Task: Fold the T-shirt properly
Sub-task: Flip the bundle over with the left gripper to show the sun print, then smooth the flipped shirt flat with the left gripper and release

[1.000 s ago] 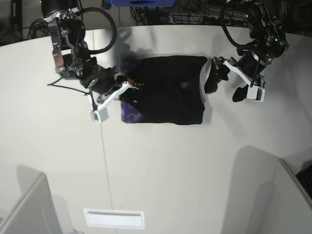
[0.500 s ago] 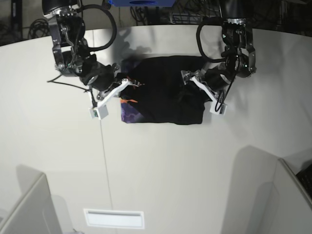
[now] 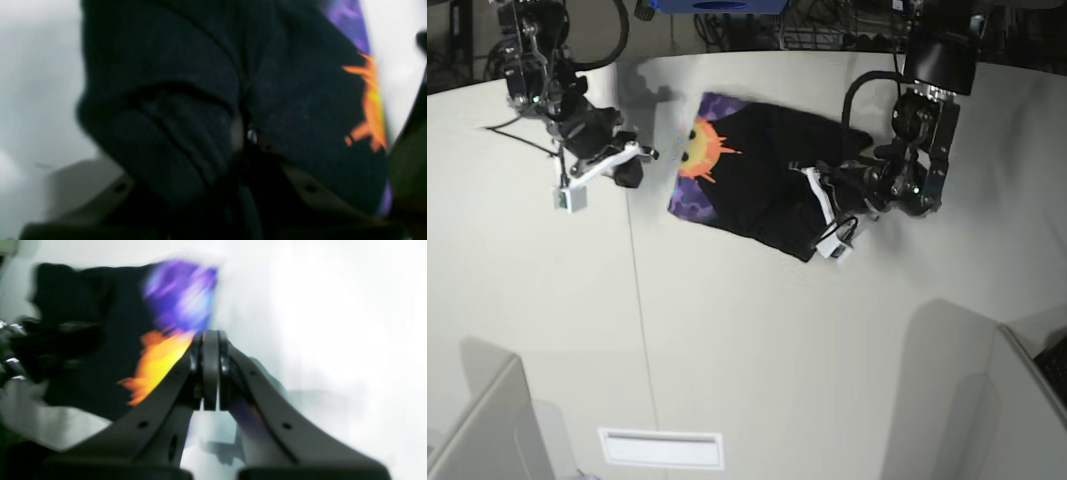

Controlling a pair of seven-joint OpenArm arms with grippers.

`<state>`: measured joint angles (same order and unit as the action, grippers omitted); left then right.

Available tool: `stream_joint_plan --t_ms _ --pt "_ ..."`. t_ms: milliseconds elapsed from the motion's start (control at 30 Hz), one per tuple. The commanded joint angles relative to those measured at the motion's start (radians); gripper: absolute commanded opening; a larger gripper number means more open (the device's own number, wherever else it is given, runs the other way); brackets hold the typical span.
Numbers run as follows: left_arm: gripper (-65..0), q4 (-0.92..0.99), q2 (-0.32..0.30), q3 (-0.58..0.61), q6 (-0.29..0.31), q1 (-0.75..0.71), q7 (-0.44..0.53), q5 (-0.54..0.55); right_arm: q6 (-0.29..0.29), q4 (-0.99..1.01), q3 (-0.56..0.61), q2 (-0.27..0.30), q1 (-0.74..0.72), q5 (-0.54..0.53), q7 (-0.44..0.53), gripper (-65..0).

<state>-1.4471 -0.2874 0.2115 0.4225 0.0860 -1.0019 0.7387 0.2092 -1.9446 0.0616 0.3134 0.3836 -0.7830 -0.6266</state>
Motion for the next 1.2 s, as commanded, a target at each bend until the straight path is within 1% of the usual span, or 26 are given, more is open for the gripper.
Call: stream_joint_plan --t_ms 0,67,133,167,200,267,333,367,467,533,600,633,800,1000,1167 --pt "-65.0 -0.016 -0.045 0.035 0.006 0.039 -0.007 -0.015 -0.03 -0.028 -0.026 0.005 0.013 -0.01 0.02 -65.0" --pt "-65.0 -0.02 -0.114 0.144 0.009 0.11 -0.007 -0.074 -0.058 -0.034 -0.079 0.003 0.051 -0.01 0.026 -65.0" --pt "-65.0 -0.02 -0.158 0.269 0.011 0.189 -0.005 -0.158 -0.078 -0.037 -0.125 0.0 0.079 -0.01 0.024 -65.0" --pt "-65.0 -0.02 -0.171 0.34 0.011 0.226 -0.004 -0.201 -0.081 -0.037 -0.142 0.0 0.091 -0.01 0.024 -65.0" --pt "-65.0 -0.022 -0.175 0.412 0.014 0.262 -0.004 -0.247 -0.083 -0.037 -0.158 0.0 0.102 -0.01 0.024 -65.0" --pt "-65.0 -0.022 -0.174 0.54 0.052 0.318 0.004 -0.324 -0.083 -0.037 -0.181 -0.001 0.12 -0.01 0.024 -65.0" --pt "-65.0 -0.022 -0.152 0.641 0.115 0.349 0.064 -0.408 -0.083 -0.037 -0.207 -0.018 0.137 -0.01 0.024 -65.0" --pt "-65.0 -0.019 -0.14 0.67 0.134 0.352 0.101 -0.448 -0.083 -0.037 -0.225 -0.03 0.147 -0.01 0.024 -65.0" --pt "-65.0 -0.01 -0.097 0.704 0.16 0.354 0.185 -0.572 -0.083 -0.037 -0.286 -0.069 0.18 -0.01 0.024 -65.0" --pt "-65.0 0.007 -0.063 0.711 0.197 0.354 0.206 -0.606 -0.083 -0.037 -0.309 -0.076 0.199 -0.01 0.024 -65.0" --pt "-65.0 0.027 -0.031 0.71 0.238 0.354 0.208 -0.606 -0.083 -0.037 -0.316 -0.082 0.208 -0.01 0.024 -65.0" --pt "-65.0 0.038 -0.017 0.71 0.247 0.354 0.208 -0.612 -0.083 -0.037 -0.317 -0.086 0.213 -0.01 0.024 -65.0" --pt "-65.0 0.085 0.035 0.713 0.255 0.354 0.208 -0.606 -0.083 -0.037 -0.317 -0.093 0.219 -0.006 0.026 -65.0" --pt "-65.0 0.082 0.04 0.713 0.255 0.329 0.211 -0.612 -0.083 -0.037 -0.317 -0.098 0.213 -0.006 0.026 -65.0" --pt "-65.0 0.081 0.04 0.711 0.256 0.34 0.208 -0.614 -0.083 -0.037 -0.317 -0.098 0.211 -0.006 0.026 -65.0"
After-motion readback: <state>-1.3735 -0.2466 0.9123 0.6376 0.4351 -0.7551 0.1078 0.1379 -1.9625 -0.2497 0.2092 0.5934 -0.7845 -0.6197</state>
